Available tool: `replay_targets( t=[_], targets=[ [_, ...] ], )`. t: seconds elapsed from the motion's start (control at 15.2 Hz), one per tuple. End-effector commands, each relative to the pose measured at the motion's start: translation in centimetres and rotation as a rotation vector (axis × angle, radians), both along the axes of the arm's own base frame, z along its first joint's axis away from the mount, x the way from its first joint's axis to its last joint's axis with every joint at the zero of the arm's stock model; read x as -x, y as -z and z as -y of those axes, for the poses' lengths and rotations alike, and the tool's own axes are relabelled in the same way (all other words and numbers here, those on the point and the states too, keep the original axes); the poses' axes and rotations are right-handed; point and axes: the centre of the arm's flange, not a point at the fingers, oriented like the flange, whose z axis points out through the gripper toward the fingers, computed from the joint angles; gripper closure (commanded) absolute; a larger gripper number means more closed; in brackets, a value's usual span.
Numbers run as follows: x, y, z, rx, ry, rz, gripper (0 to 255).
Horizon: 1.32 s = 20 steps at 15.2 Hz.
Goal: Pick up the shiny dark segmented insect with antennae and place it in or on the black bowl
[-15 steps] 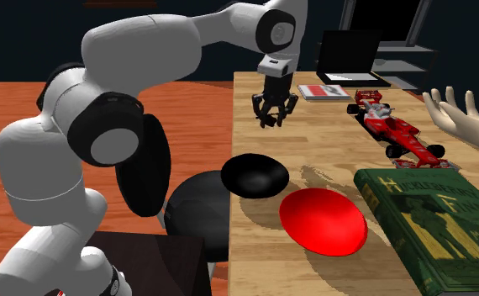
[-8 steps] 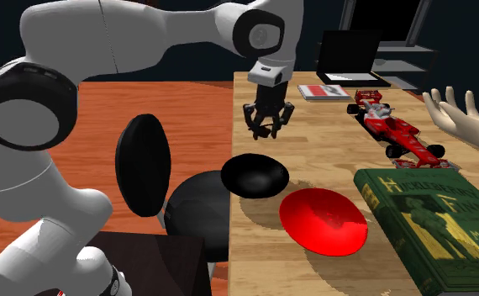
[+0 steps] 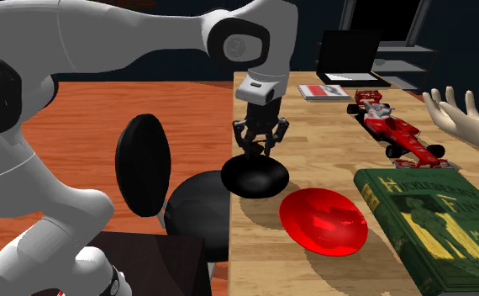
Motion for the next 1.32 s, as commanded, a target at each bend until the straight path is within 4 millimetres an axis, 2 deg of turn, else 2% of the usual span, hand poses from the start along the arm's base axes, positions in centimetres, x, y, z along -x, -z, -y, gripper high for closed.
replay_targets(
  t=[0.0, 0.59, 1.12, 1.19, 1.25],
  targets=[
    [-0.1, 1.0, 0.1, 0.000, -0.001, 0.000, 255],
    [-0.1, 6.0, 0.1, 0.000, -0.001, 0.000, 255],
    [-0.1, 6.0, 0.1, 0.000, -0.001, 0.000, 255],
    [-0.1, 6.0, 0.1, 0.000, -0.001, 0.000, 0],
    [-0.1, 6.0, 0.1, 0.000, -0.001, 0.000, 0]
  ],
)
